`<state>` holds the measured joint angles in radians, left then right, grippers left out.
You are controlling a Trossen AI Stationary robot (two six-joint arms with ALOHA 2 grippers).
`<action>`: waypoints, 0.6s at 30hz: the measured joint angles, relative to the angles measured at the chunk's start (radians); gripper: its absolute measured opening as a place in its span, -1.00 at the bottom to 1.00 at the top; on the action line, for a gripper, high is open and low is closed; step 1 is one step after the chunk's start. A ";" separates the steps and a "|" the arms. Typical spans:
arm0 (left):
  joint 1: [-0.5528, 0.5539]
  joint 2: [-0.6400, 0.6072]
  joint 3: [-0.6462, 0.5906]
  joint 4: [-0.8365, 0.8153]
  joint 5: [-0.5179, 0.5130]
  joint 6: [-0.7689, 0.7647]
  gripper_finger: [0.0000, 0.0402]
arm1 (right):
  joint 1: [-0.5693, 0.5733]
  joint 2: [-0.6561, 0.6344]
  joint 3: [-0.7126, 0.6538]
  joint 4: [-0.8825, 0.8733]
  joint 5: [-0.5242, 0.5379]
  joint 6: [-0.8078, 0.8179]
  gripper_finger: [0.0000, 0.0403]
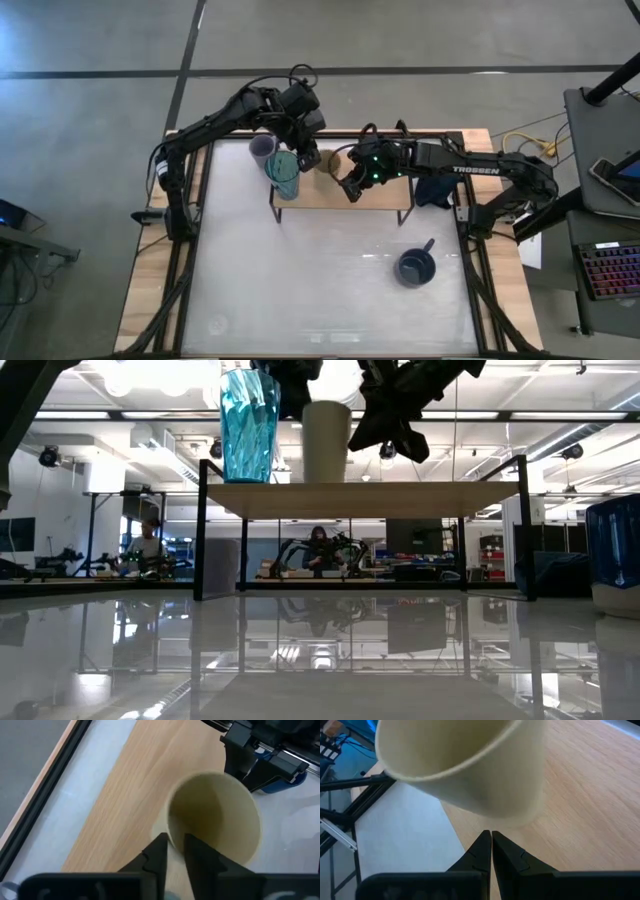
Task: Stack small to large cups/mugs on shelf
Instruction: Put the brown cup on the shelf, then adjust the blue glass
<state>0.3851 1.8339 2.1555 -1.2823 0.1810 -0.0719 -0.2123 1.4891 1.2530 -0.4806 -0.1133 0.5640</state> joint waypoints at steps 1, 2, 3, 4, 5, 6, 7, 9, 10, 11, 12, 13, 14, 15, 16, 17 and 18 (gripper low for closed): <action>0.000 0.000 0.000 0.000 0.000 0.000 -0.68 | 0.000 0.000 0.000 0.000 0.001 0.000 -0.96; 0.000 0.000 0.000 0.000 0.000 0.000 -0.64 | 0.000 0.000 0.000 0.000 0.001 0.000 -0.96; 0.000 0.000 0.000 0.000 0.000 0.000 -0.60 | 0.000 0.000 0.000 0.000 0.001 0.000 -0.96; 0.000 0.000 0.000 0.000 0.000 0.000 -0.56 | 0.000 0.000 0.000 -0.001 0.001 0.000 -0.96; 0.000 0.000 0.000 0.000 0.000 0.000 -0.53 | 0.000 0.000 0.000 -0.001 0.001 0.000 -0.96; 0.000 0.000 0.000 0.000 0.000 0.000 -0.50 | 0.000 0.000 0.000 -0.001 0.001 0.000 -0.96; 0.000 0.000 0.002 0.000 0.000 0.000 -0.48 | 0.000 0.000 0.000 -0.001 0.001 0.000 -0.96; 0.001 0.000 0.004 0.000 -0.001 0.000 -0.45 | 0.000 0.000 0.000 -0.001 0.002 0.000 -0.96; 0.001 0.000 0.004 0.000 -0.001 0.000 -0.44 | 0.000 0.000 0.000 -0.001 0.004 -0.001 -0.96; 0.001 0.000 0.006 -0.001 -0.001 0.000 -0.44 | 0.000 0.000 0.000 -0.001 0.005 -0.007 -0.96; 0.001 -0.001 0.009 -0.002 -0.001 -0.001 -0.43 | 0.000 0.000 0.000 -0.001 0.005 -0.014 -0.96; 0.001 -0.002 0.014 -0.005 -0.002 -0.001 -0.43 | 0.000 0.000 0.000 -0.002 0.005 -0.016 -0.96; 0.001 -0.007 0.019 -0.009 -0.002 -0.003 -0.43 | 0.000 0.000 0.000 -0.003 0.005 -0.016 -0.96; 0.001 -0.013 0.022 -0.009 -0.002 -0.009 -0.43 | -0.001 0.000 0.000 -0.004 0.005 -0.015 -0.96; 0.001 -0.020 0.028 -0.008 -0.002 -0.018 -0.43 | -0.002 -0.001 0.000 -0.005 0.004 -0.015 -0.96; 0.001 -0.029 0.033 -0.008 -0.002 -0.024 -0.43 | -0.004 -0.003 0.000 -0.007 0.002 -0.016 -0.96; 0.001 -0.038 0.038 -0.009 -0.003 -0.027 -0.43 | -0.004 -0.005 0.000 -0.009 0.002 -0.016 -0.96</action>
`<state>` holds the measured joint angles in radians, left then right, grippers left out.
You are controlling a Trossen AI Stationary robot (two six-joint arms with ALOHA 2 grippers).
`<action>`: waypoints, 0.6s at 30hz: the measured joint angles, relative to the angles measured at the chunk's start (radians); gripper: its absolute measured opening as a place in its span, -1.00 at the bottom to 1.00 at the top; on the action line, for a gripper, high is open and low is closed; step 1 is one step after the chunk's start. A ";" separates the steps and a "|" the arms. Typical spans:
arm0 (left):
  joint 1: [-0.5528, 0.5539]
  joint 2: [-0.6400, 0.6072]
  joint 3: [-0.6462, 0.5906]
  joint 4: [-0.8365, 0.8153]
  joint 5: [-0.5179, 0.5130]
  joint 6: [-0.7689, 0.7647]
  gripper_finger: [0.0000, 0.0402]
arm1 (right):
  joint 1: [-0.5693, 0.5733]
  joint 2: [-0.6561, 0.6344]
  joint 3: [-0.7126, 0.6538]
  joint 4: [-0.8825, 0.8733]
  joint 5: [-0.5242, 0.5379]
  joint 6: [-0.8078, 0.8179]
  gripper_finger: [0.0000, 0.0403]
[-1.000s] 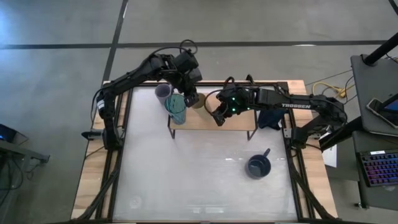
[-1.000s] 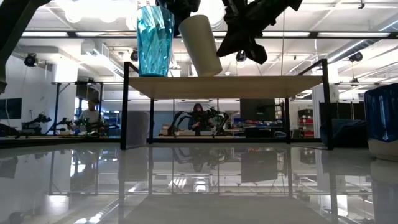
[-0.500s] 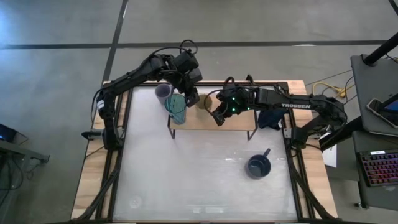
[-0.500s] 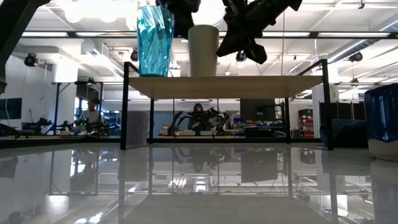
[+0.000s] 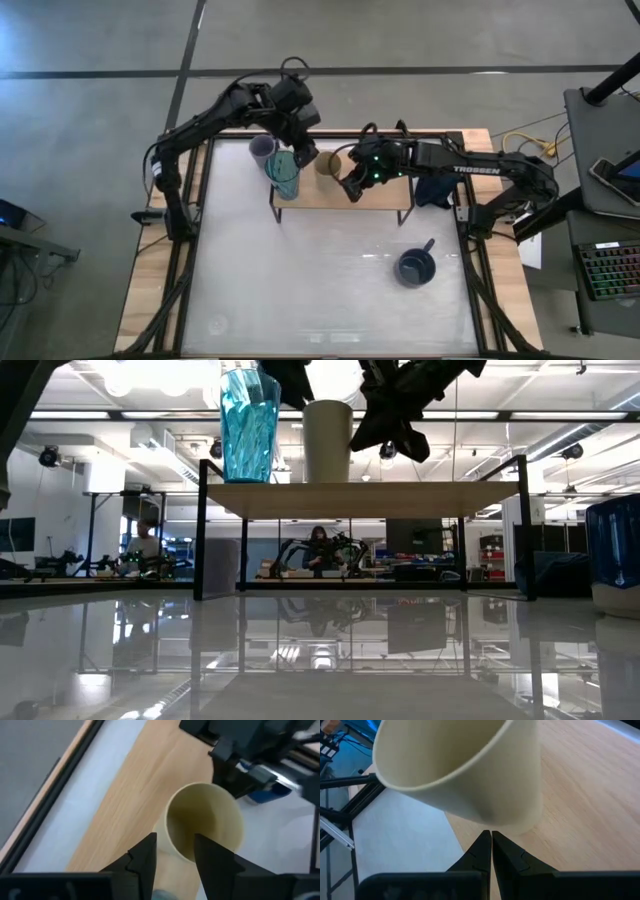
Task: Stack small to large cups/mugs on shelf
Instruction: Adjust the blue glass
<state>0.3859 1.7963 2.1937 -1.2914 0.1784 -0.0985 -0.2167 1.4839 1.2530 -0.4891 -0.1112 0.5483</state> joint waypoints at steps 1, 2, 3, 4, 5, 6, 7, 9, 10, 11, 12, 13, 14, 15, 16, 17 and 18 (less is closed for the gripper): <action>0.000 -0.005 0.009 -0.002 0.000 -0.001 -0.43 | -0.001 -0.002 0.000 0.000 0.000 -0.001 -0.96; 0.000 -0.013 0.017 0.000 -0.002 -0.006 -0.43 | -0.004 -0.004 0.000 0.001 0.000 -0.005 -0.96; 0.000 -0.020 0.024 -0.003 -0.004 -0.016 -0.43 | -0.006 -0.004 0.000 0.002 0.000 -0.008 -0.96; 0.000 -0.029 0.033 -0.003 -0.006 -0.026 -0.43 | -0.007 -0.004 0.000 0.000 0.000 -0.008 -0.96; 0.000 -0.039 0.042 -0.002 -0.009 -0.034 -0.43 | -0.012 -0.004 0.000 0.000 0.000 -0.014 -0.96; 0.000 -0.054 0.048 -0.002 -0.014 -0.043 -0.43 | -0.013 -0.004 0.000 0.000 0.000 -0.017 -0.96; 0.000 -0.071 0.049 -0.002 -0.029 -0.051 -0.43 | -0.014 -0.004 0.000 0.001 0.000 -0.021 -0.96; -0.001 -0.104 0.047 -0.003 -0.086 -0.053 -0.43 | -0.019 -0.001 0.000 0.005 -0.001 -0.027 -0.96; -0.001 -0.121 0.042 -0.013 -0.119 -0.054 -0.43 | -0.021 0.000 0.000 0.003 0.000 -0.029 -0.96; -0.001 -0.134 0.039 -0.033 -0.157 -0.056 -0.43 | -0.022 0.000 0.000 0.005 -0.001 -0.030 -0.96; -0.001 -0.147 0.036 -0.051 -0.192 -0.066 -0.43 | -0.022 0.002 0.000 0.008 0.000 -0.034 -0.96; -0.001 -0.158 0.033 -0.069 -0.228 -0.084 -0.43 | -0.022 0.004 0.000 0.014 -0.001 -0.039 -0.96; -0.001 -0.168 0.028 -0.093 -0.261 -0.107 -0.43 | -0.022 0.005 0.000 0.021 -0.001 -0.043 -0.96; 0.000 -0.179 0.024 -0.126 -0.292 -0.128 -0.43 | -0.022 0.006 0.000 0.021 -0.001 -0.045 -0.96; 0.000 -0.187 0.020 -0.160 -0.320 -0.151 -0.43 | -0.022 0.006 0.000 0.023 -0.001 -0.048 -0.96; 0.000 -0.196 0.015 -0.191 -0.342 -0.178 -0.43 | -0.022 0.006 0.000 0.025 -0.001 -0.048 -0.96; 0.000 -0.203 0.008 -0.225 -0.352 -0.206 -0.43 | -0.022 0.006 0.000 0.028 -0.001 -0.048 -0.96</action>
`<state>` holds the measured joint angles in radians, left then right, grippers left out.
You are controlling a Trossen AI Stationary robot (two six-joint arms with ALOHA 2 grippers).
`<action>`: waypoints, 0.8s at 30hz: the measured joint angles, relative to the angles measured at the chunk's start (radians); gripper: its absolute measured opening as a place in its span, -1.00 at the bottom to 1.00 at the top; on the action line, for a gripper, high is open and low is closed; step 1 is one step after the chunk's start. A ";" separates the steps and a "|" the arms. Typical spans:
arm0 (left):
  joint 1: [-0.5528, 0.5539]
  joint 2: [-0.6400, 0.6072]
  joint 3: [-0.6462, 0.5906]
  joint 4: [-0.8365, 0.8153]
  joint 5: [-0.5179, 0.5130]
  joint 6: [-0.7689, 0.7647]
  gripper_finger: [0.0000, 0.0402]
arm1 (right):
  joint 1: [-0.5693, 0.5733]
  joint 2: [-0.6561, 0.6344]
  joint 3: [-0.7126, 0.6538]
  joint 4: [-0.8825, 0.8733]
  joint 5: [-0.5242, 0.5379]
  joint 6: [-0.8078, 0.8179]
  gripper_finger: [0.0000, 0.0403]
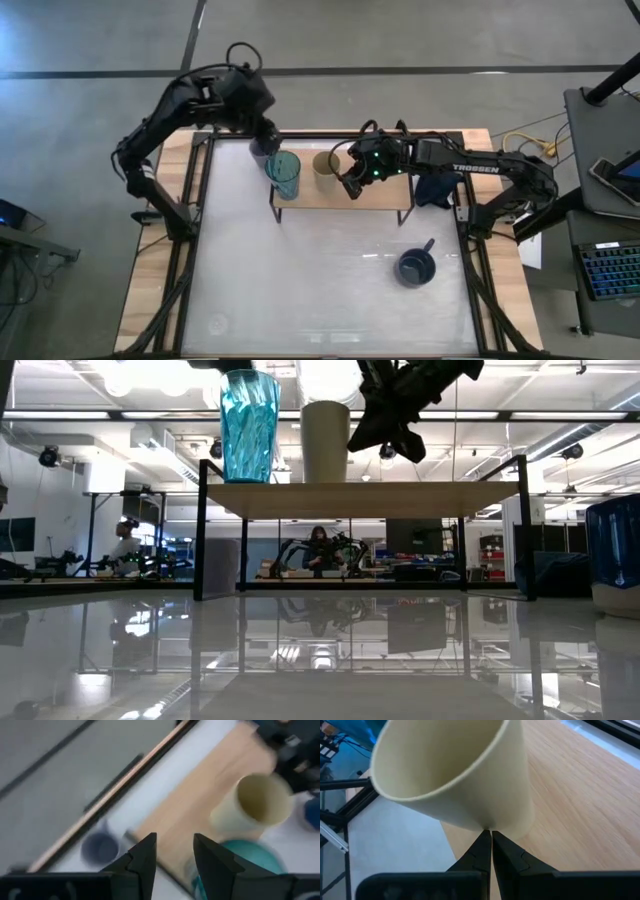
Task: Stack small to large cups/mugs on shelf
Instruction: Adjust the blue glass
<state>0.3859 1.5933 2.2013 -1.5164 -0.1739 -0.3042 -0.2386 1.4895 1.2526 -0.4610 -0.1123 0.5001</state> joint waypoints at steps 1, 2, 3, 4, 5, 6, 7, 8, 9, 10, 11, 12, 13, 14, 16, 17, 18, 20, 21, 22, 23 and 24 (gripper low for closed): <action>0.000 -0.005 -0.007 -0.040 -0.001 -0.027 -0.43 | 0.000 0.000 0.000 0.001 0.000 0.000 -0.96; 0.000 -0.011 -0.018 -0.060 -0.003 -0.052 -0.43 | 0.000 0.000 0.000 0.000 0.000 0.000 -0.96; -0.003 -0.018 -0.038 -0.053 -0.004 -0.068 -0.43 | 0.000 0.000 0.000 0.000 0.000 -0.001 -0.96; -0.009 -0.028 -0.065 -0.047 -0.007 -0.084 -0.43 | 0.000 0.000 0.000 0.000 0.000 -0.003 -0.96; -0.013 -0.038 -0.089 -0.055 -0.008 -0.098 -0.43 | -0.001 0.000 0.000 0.000 0.000 -0.004 -0.96; -0.015 -0.045 -0.112 -0.055 -0.010 -0.109 -0.43 | -0.001 0.000 0.000 0.000 0.000 -0.004 -0.96; -0.016 -0.056 -0.140 -0.049 -0.012 -0.117 -0.43 | -0.001 0.000 0.000 -0.001 0.000 -0.004 -0.96; -0.016 -0.072 -0.177 -0.051 -0.012 -0.133 -0.43 | -0.001 0.000 0.000 -0.005 0.000 -0.004 -0.96; -0.016 -0.090 -0.215 -0.056 -0.013 -0.151 -0.43 | -0.001 0.000 0.000 -0.007 0.000 -0.004 -0.96; -0.015 -0.106 -0.254 -0.055 -0.016 -0.169 -0.43 | -0.001 0.000 0.000 -0.006 0.000 -0.004 -0.96; -0.015 -0.125 -0.296 -0.054 -0.017 -0.189 -0.43 | 0.000 0.000 0.000 -0.006 0.000 -0.004 -0.96; -0.018 -0.148 -0.342 -0.055 -0.015 -0.211 -0.43 | 0.000 0.000 0.000 -0.006 0.000 -0.005 -0.96; -0.023 -0.170 -0.386 -0.055 -0.005 -0.234 -0.43 | 0.000 0.000 0.000 -0.006 0.000 -0.005 -0.96; -0.030 -0.192 -0.428 -0.054 0.009 -0.258 -0.43 | 0.000 0.000 0.000 -0.006 0.000 -0.007 -0.96; -0.050 -0.242 -0.513 -0.033 0.043 -0.309 -0.43 | 0.000 -0.001 0.000 -0.006 0.000 -0.009 -0.96; -0.063 -0.265 -0.555 0.002 0.057 -0.333 -0.43 | 0.000 -0.001 0.000 -0.006 0.000 -0.012 -0.96; -0.079 -0.289 -0.595 0.059 0.072 -0.353 -0.43 | -0.002 -0.001 0.000 -0.006 0.000 -0.016 -0.96; -0.114 -0.333 -0.670 0.183 0.112 -0.395 -0.43 | -0.006 -0.001 0.000 -0.006 0.000 -0.023 -0.96; -0.131 -0.348 -0.705 0.240 0.121 -0.413 -0.43 | -0.011 -0.001 0.000 -0.006 0.001 -0.027 -0.96; -0.146 -0.361 -0.736 0.289 0.121 -0.437 -0.43 | -0.014 -0.001 0.000 -0.006 0.002 -0.030 -0.96; -0.159 -0.369 -0.762 0.318 0.120 -0.459 -0.43 | -0.018 -0.001 0.000 -0.005 0.004 -0.030 -0.96; -0.170 -0.373 -0.788 0.333 0.119 -0.476 -0.43 | -0.024 -0.001 0.000 -0.005 0.005 -0.030 -0.96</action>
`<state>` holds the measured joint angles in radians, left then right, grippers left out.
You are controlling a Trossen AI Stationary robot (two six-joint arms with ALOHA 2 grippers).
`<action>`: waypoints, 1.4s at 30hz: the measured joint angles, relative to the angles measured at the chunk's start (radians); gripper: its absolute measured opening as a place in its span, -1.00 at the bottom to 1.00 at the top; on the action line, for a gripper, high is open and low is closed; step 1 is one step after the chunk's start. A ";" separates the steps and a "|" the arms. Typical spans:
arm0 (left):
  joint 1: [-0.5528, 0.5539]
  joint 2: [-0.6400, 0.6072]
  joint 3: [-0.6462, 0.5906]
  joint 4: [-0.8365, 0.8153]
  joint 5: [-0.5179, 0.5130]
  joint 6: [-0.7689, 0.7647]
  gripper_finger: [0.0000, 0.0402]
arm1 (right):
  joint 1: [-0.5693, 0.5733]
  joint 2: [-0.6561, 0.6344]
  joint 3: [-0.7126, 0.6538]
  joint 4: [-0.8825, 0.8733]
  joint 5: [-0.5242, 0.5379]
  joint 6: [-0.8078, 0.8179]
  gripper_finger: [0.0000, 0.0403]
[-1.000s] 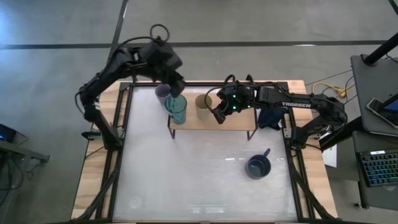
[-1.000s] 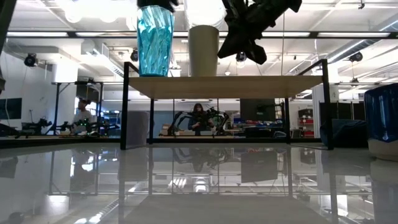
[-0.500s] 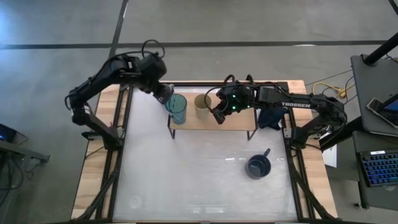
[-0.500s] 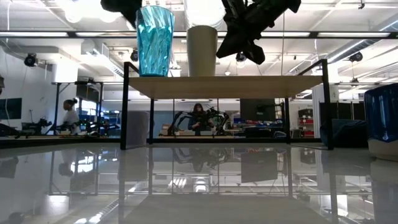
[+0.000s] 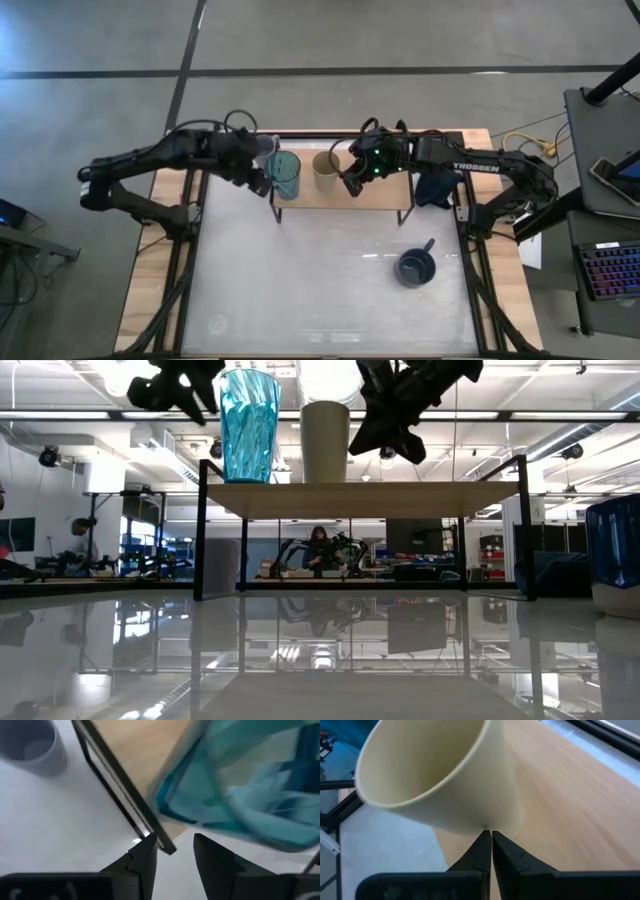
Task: Stack small to large cups/mugs on shelf
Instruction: Adjust the blue glass, then adjust the brown cup
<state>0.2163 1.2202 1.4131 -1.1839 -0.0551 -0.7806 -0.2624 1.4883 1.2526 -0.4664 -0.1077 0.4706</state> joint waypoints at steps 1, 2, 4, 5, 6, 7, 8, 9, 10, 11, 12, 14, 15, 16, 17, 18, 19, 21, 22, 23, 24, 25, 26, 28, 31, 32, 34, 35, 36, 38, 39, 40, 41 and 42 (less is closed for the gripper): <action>-0.008 -0.002 -0.022 0.007 -0.003 -0.015 -0.43 | -0.005 0.000 0.000 0.000 0.001 0.000 -0.96; -0.015 -0.002 -0.042 0.008 -0.007 -0.026 -0.43 | -0.008 0.000 0.000 0.000 0.001 0.000 -0.96; -0.028 0.006 -0.072 0.024 -0.008 -0.044 -0.43 | -0.015 -0.001 0.000 0.002 0.003 -0.002 -0.96; -0.033 0.008 -0.085 0.046 -0.008 -0.050 -0.43 | -0.018 -0.001 0.000 0.002 0.003 -0.005 -0.96; -0.036 0.008 -0.098 0.072 -0.008 -0.051 -0.43 | -0.019 -0.001 0.000 0.002 0.003 -0.008 -0.96; -0.037 0.008 -0.109 0.098 -0.008 -0.051 -0.43 | -0.019 -0.001 0.000 0.002 0.003 -0.009 -0.96; -0.037 0.009 -0.116 0.126 -0.008 -0.051 -0.43 | -0.020 -0.001 0.000 0.002 0.003 -0.011 -0.96; -0.036 0.013 -0.119 0.154 -0.011 -0.051 -0.43 | -0.020 -0.001 0.000 0.002 0.002 -0.011 -0.96; -0.036 0.015 -0.122 0.174 -0.014 -0.051 -0.43 | -0.020 -0.001 0.000 0.002 0.000 -0.011 -0.96; -0.035 0.016 -0.124 0.175 -0.023 -0.050 -0.43 | -0.020 -0.001 0.000 0.001 -0.002 -0.011 -0.96; -0.035 0.018 -0.127 0.171 -0.033 -0.049 -0.43 | -0.020 -0.001 0.000 0.001 -0.004 -0.011 -0.96; -0.035 0.021 -0.127 0.175 -0.042 -0.048 -0.43 | -0.020 -0.001 0.000 0.001 -0.004 -0.012 -0.96; -0.035 0.022 -0.130 0.171 -0.043 -0.048 -0.43 | -0.020 -0.001 0.000 0.001 -0.004 -0.014 -0.96; -0.035 0.022 -0.131 0.167 -0.043 -0.048 -0.43 | -0.020 -0.001 0.000 0.000 -0.004 -0.018 -0.96; -0.035 0.022 -0.131 0.168 -0.046 -0.048 -0.43 | -0.020 -0.002 0.000 0.000 -0.004 -0.019 -0.96; -0.035 0.022 -0.131 0.171 -0.052 -0.048 -0.43 | -0.020 -0.002 0.000 0.000 -0.005 -0.021 -0.96; -0.035 0.022 -0.131 0.171 -0.057 -0.047 -0.43 | -0.020 -0.002 0.000 0.000 -0.006 -0.023 -0.96; -0.035 0.022 -0.131 0.170 -0.059 -0.047 -0.43 | -0.020 -0.002 0.000 0.000 -0.021 -0.024 -0.96; -0.035 0.022 -0.131 0.166 -0.059 -0.047 -0.43 | -0.022 -0.002 0.000 0.000 -0.033 -0.025 -0.96; -0.035 0.022 -0.131 0.160 -0.061 -0.047 -0.43 | -0.022 -0.002 0.000 0.000 -0.043 -0.026 -0.96; -0.035 0.021 -0.131 0.153 -0.068 -0.047 -0.43 | -0.022 -0.002 0.000 0.000 -0.049 -0.026 -0.96; -0.035 0.021 -0.131 0.143 -0.080 -0.047 -0.43 | -0.022 -0.002 0.000 0.000 -0.049 -0.026 -0.96; -0.035 0.018 -0.132 0.136 -0.088 -0.047 -0.43 | -0.022 -0.001 0.000 0.000 -0.050 -0.026 -0.96; -0.035 0.012 -0.132 0.137 -0.107 -0.047 -0.43 | -0.022 -0.001 0.000 0.000 -0.050 -0.026 -0.96; -0.035 -0.002 -0.132 0.136 -0.130 -0.046 -0.43 | -0.022 -0.001 0.000 0.000 -0.052 -0.026 -0.96; -0.035 -0.008 -0.132 0.135 -0.141 -0.045 -0.43 | -0.022 -0.001 0.000 0.001 -0.057 -0.027 -0.96; -0.035 -0.021 -0.132 0.135 -0.161 -0.045 -0.43 | -0.022 -0.001 0.000 0.006 -0.078 -0.029 -0.96; -0.034 -0.029 -0.132 0.135 -0.167 -0.045 -0.43 | -0.022 0.000 0.000 0.011 -0.089 -0.030 -0.96; -0.034 -0.037 -0.133 0.135 -0.175 -0.046 -0.43 | -0.022 0.000 0.000 0.014 -0.094 -0.030 -0.96; -0.034 -0.053 -0.137 0.135 -0.194 -0.049 -0.43 | -0.022 0.000 0.000 0.018 -0.095 -0.030 -0.96; -0.034 -0.061 -0.142 0.134 -0.203 -0.050 -0.43 | -0.022 0.000 0.000 0.017 -0.095 -0.030 -0.96; -0.034 -0.069 -0.146 0.134 -0.213 -0.052 -0.43 | -0.022 0.000 0.000 0.015 -0.094 -0.028 -0.96; -0.034 -0.077 -0.151 0.136 -0.216 -0.055 -0.43 | -0.022 0.000 0.000 0.010 -0.089 -0.024 -0.96; -0.034 -0.085 -0.158 0.136 -0.217 -0.066 -0.43 | -0.022 0.000 0.000 0.001 -0.073 -0.015 -0.96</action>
<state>0.1818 1.1349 1.2548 -1.0483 -0.2722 -0.8461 -0.2844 1.4883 1.2526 -0.4650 -0.1803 0.4554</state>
